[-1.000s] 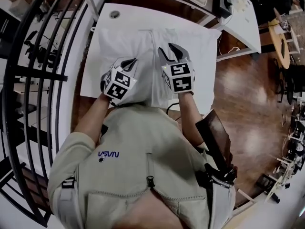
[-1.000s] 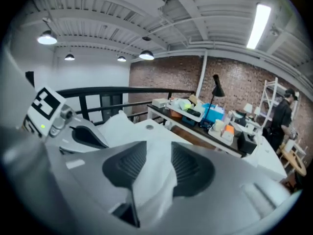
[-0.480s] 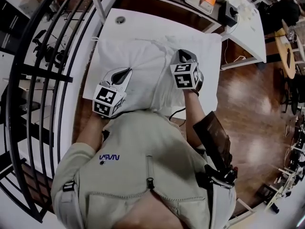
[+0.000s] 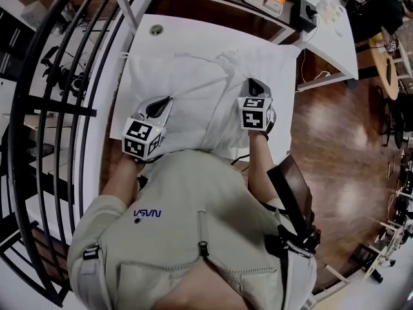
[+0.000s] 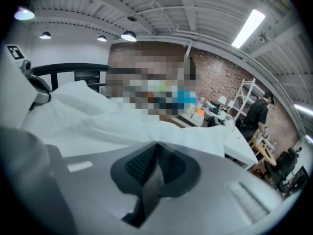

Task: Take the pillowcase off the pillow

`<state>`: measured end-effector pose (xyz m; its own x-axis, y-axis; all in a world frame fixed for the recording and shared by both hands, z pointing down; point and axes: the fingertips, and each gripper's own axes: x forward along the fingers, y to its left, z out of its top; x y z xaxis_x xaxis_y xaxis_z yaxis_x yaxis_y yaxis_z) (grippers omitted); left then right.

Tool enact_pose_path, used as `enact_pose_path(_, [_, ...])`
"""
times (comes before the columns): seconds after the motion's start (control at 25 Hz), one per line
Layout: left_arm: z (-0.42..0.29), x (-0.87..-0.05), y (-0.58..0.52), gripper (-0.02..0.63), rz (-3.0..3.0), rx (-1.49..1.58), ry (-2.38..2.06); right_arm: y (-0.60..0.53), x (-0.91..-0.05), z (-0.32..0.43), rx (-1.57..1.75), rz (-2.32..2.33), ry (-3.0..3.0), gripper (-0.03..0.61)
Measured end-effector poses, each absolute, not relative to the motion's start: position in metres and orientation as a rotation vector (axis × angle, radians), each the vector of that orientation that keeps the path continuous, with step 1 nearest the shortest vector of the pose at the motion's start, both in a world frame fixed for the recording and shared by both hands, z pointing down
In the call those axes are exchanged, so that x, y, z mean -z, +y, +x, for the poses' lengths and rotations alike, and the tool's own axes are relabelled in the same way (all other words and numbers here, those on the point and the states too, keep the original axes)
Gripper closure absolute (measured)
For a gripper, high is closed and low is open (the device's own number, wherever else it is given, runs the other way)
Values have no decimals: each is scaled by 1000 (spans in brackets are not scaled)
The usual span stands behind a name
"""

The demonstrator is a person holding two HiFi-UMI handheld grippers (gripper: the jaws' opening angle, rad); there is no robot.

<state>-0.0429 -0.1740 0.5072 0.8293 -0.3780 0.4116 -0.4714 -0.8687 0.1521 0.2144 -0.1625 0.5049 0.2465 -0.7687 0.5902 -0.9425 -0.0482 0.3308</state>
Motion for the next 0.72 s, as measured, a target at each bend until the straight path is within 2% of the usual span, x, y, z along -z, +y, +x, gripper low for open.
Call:
enact_pose_path(0.12, [-29,-490,-188,567,2834,-548,-675,-165,-506,210,-336,1832,-1617,574])
enact_pose_path(0.36, [16,-452,-242,553,2988,-497,-757,-169,-505,198,-358,1806,-1685,572])
enact_pose_path(0.6, [81,-502,-277,389,2987,-975,-476,-169,-506,199,-345,1809,-1700,571])
enact_pose_path(0.72, [83,-535,-272,384,2879,-1127,-379,-169,-503,199,-346,1806,-1711,571])
